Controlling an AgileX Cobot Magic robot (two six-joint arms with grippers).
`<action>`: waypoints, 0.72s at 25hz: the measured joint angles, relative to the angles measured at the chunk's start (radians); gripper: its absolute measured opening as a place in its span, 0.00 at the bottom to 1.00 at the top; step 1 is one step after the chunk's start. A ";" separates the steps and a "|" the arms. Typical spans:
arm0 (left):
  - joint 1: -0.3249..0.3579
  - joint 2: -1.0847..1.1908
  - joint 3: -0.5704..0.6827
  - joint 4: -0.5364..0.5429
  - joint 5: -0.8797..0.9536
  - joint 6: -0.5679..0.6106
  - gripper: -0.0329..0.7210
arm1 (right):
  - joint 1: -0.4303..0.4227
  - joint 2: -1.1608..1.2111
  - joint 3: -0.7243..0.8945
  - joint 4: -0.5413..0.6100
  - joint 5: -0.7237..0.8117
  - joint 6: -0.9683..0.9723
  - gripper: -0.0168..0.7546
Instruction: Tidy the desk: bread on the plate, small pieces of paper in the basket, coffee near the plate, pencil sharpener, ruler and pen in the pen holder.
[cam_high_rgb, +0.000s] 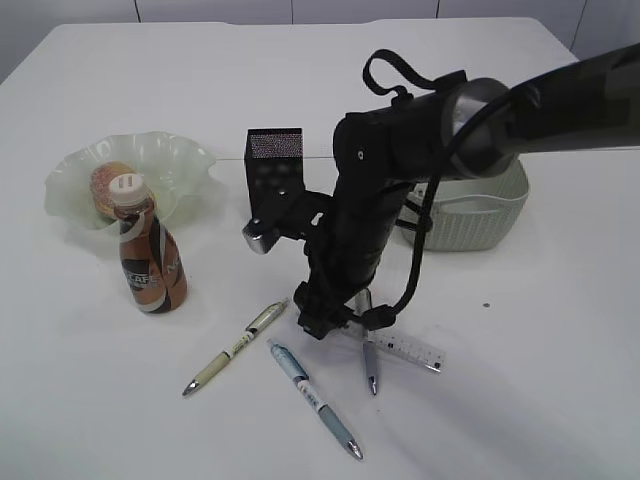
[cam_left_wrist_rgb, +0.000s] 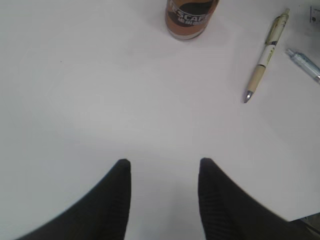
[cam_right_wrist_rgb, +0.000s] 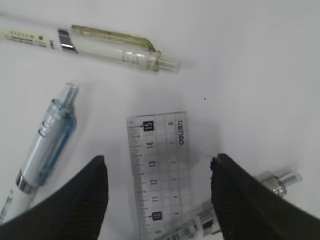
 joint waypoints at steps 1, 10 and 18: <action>0.000 0.000 0.000 0.000 0.000 0.000 0.47 | 0.000 0.005 0.000 0.000 -0.002 0.000 0.64; 0.000 0.000 0.000 0.000 -0.002 0.000 0.46 | 0.000 0.014 0.000 -0.019 -0.008 0.004 0.62; 0.000 0.000 0.000 0.000 -0.007 0.000 0.46 | 0.000 0.027 0.000 -0.038 -0.008 0.004 0.45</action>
